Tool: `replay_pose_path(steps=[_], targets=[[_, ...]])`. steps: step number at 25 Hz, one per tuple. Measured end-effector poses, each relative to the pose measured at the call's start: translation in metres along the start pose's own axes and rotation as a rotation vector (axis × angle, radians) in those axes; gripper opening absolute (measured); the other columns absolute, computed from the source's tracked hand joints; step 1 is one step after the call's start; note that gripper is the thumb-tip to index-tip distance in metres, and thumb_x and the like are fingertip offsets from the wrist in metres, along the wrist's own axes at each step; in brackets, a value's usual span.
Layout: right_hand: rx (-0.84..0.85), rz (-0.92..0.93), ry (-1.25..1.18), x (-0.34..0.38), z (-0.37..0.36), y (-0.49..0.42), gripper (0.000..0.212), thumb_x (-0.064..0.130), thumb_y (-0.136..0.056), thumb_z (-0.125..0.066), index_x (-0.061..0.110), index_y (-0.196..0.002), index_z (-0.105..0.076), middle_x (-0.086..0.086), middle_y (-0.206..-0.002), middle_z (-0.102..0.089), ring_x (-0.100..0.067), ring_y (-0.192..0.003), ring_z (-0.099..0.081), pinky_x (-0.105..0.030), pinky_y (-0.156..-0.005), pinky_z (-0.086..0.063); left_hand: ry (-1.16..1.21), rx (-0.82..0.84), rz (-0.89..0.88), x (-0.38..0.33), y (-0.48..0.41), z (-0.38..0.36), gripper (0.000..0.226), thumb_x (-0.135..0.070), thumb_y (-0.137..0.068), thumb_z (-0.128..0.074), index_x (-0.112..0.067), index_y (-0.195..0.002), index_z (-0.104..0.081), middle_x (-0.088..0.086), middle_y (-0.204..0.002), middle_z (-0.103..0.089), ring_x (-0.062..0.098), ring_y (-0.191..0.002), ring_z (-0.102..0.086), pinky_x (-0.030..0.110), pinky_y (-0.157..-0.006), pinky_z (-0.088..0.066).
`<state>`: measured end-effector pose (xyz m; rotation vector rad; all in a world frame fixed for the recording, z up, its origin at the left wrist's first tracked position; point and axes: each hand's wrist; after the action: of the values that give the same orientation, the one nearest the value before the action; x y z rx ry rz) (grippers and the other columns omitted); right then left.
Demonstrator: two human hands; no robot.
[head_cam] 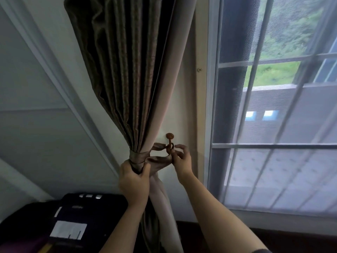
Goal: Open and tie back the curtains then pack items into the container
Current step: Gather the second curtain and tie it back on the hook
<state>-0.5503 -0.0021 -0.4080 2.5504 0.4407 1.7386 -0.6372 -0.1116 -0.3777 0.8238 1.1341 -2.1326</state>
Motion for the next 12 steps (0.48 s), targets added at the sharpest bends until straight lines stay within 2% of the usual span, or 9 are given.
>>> replay_pose_path(steps=[4,8,12], targets=[[0.073,0.125,0.228,0.001,-0.001,-0.004,0.022,0.008,-0.095,-0.05,0.02,-0.108,-0.063,0.001,-0.092,-0.069,-0.013,-0.089,-0.067,-0.021,-0.073,-0.054,-0.002,0.007,-0.001,0.001,-0.001,0.0,0.035,-0.011,-0.07,-0.079,0.007,-0.094,-0.06,0.022,-0.086,-0.064,0.038,-0.078,-0.062,0.041,-0.068,-0.05],[0.019,0.198,0.429,0.0,-0.003,-0.009,0.021,0.011,-0.095,-0.051,0.018,-0.11,-0.064,-0.001,-0.095,-0.065,-0.007,-0.076,-0.061,-0.013,-0.063,-0.049,0.007,0.0,0.0,0.001,-0.001,0.001,0.036,-0.014,-0.07,-0.078,0.006,-0.094,-0.06,0.022,-0.086,-0.064,0.038,-0.078,-0.062,0.042,-0.069,-0.05],[0.047,0.28,0.65,0.008,-0.004,-0.018,0.021,0.01,-0.094,-0.051,0.013,-0.11,-0.064,-0.009,-0.099,-0.066,-0.018,-0.083,-0.061,-0.023,-0.07,-0.047,0.019,-0.009,0.013,-0.005,0.001,0.002,0.034,-0.007,-0.067,-0.08,0.007,-0.092,-0.061,0.021,-0.084,-0.064,0.037,-0.078,-0.062,0.035,-0.069,-0.045]])
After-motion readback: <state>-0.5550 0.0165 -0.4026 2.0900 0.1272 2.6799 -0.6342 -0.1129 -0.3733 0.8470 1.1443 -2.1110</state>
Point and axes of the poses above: each hand's wrist, its own y-axis away from the middle knuckle, its own z-axis out of the back of the hand, x = y × z
